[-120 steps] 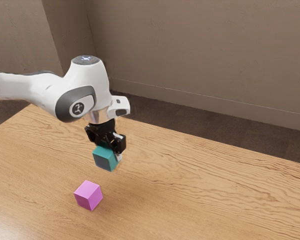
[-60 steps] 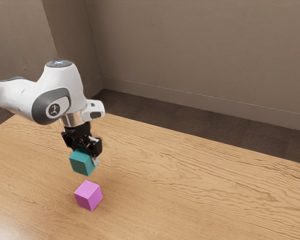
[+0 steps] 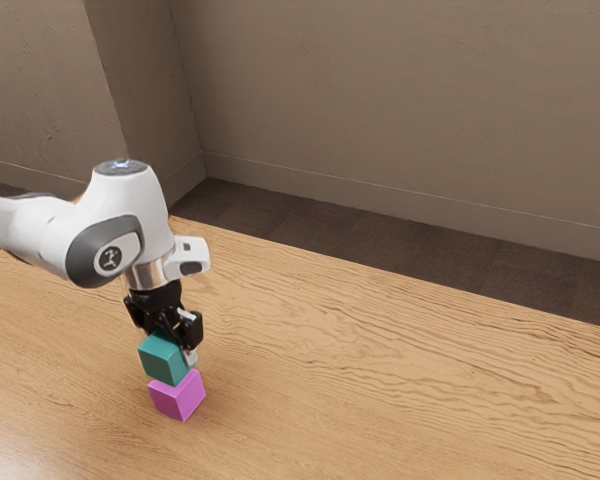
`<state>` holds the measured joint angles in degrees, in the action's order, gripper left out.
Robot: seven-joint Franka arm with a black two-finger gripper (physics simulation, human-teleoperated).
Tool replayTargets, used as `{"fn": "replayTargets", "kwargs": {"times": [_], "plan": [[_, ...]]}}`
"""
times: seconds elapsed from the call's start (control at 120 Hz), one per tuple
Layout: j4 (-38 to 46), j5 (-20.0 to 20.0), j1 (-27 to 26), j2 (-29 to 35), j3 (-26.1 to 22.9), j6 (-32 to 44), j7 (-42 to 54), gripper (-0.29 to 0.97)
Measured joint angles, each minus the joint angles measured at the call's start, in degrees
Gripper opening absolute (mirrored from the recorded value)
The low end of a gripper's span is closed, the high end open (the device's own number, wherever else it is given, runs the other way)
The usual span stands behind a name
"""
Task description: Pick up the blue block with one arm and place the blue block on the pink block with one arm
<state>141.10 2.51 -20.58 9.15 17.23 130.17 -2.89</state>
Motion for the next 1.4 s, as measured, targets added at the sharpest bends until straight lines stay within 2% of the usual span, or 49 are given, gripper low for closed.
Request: {"fn": "replayTargets", "kwargs": {"times": [0.192,0.425,1.208,1.4], "plan": [[0.9,0.0,0.1,0.2,0.5,1.2,1.9,0.38],[1.5,-0.3,0.2,0.3,3.3,2.0,3.5,0.38],[1.5,-2.2,-0.4,0.0,2.9,2.6,3.9,0.38],[1.5,-2.8,-1.6,0.1,2.6,2.5,4.1,0.51]]}}
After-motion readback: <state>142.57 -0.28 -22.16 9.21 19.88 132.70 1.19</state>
